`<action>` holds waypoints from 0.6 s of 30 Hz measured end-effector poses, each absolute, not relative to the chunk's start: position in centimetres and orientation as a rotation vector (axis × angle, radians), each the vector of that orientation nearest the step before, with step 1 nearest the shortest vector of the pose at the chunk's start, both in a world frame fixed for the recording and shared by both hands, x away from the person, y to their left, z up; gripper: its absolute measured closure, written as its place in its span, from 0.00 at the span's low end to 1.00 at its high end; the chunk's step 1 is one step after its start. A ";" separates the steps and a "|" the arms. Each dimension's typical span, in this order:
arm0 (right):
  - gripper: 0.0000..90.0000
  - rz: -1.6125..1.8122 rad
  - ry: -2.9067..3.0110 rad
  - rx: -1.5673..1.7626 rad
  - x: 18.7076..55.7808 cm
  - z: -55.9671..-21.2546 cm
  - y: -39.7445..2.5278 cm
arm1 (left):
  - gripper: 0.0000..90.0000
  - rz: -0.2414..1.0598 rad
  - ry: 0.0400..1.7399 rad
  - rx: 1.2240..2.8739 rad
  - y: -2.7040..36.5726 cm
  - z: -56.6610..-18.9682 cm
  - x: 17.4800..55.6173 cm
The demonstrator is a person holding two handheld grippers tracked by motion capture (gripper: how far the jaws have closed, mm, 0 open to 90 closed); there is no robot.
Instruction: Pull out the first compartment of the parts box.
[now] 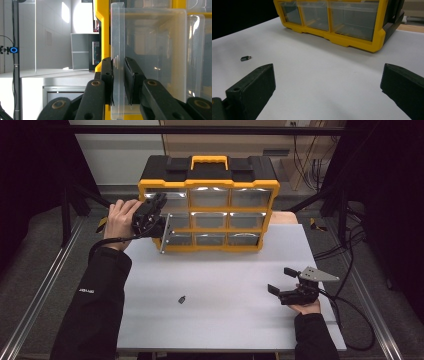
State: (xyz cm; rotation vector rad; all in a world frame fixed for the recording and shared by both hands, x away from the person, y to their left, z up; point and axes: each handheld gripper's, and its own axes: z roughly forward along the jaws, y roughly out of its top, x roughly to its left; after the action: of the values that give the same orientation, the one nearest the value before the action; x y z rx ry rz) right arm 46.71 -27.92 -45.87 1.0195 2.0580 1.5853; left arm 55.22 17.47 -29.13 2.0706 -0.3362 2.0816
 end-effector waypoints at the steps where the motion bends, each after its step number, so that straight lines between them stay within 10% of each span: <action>1: 0.00 1.584 2.060 1.022 46.7 -45.9 -27.9 | 0.87 2.082 -0.336 2.071 17.5 -29.1 55.2; 18: 0.00 1.587 2.058 1.021 46.7 -45.9 -27.9 | 0.87 2.087 -0.339 2.061 17.5 -29.2 54.5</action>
State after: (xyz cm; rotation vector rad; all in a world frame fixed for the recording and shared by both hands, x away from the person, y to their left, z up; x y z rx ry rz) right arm 46.70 -27.91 -45.86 1.0209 2.0581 1.5874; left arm 54.52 17.50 -29.23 2.0613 -0.3393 2.0870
